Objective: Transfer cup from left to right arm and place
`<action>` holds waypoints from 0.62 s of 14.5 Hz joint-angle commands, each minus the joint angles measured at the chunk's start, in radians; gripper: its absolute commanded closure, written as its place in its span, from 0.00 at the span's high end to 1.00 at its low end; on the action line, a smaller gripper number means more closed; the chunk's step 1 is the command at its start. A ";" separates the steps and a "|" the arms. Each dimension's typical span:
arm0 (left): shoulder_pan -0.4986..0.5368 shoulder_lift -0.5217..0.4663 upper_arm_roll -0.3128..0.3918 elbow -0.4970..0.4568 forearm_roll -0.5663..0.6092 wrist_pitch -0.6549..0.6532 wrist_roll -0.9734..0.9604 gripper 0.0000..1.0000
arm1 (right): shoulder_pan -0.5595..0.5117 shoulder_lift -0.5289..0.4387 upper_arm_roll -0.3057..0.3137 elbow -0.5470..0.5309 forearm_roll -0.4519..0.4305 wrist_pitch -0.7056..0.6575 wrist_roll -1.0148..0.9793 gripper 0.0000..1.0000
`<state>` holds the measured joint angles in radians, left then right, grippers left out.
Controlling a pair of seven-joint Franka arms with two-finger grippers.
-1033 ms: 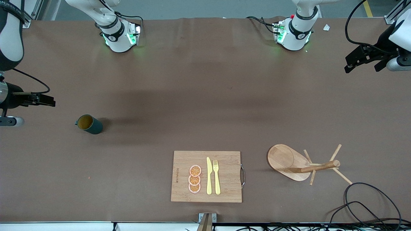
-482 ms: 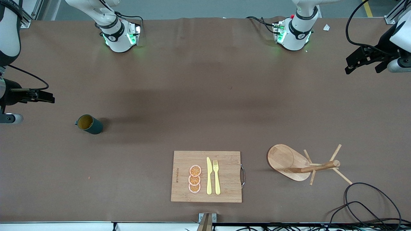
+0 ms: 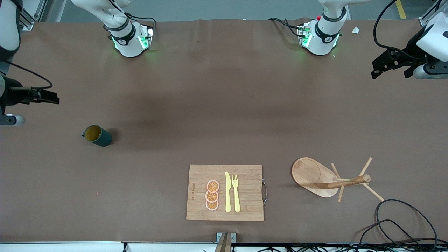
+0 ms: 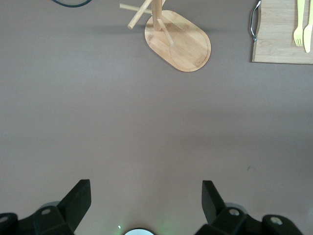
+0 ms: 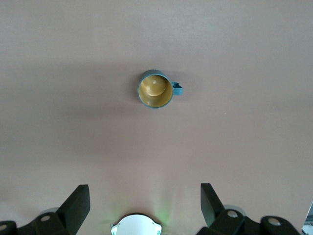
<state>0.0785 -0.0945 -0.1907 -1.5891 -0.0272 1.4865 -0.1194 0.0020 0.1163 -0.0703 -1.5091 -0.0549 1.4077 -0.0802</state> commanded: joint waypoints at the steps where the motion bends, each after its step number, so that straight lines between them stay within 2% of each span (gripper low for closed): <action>1: 0.003 0.009 -0.003 0.027 0.000 -0.040 0.000 1.00 | -0.011 -0.133 -0.002 -0.134 0.013 0.065 0.014 1.00; 5: 0.003 0.004 -0.004 0.029 0.030 -0.055 0.012 1.00 | -0.011 -0.196 -0.031 -0.128 0.013 0.066 0.014 1.00; 9: 0.001 0.012 -0.004 0.057 0.036 -0.055 0.011 1.00 | 0.004 -0.202 -0.010 -0.106 0.013 0.089 0.014 1.00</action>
<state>0.0792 -0.0945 -0.1906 -1.5688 -0.0114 1.4522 -0.1194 -0.0009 -0.0651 -0.0955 -1.5927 -0.0539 1.4664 -0.0799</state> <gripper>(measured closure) 0.000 0.000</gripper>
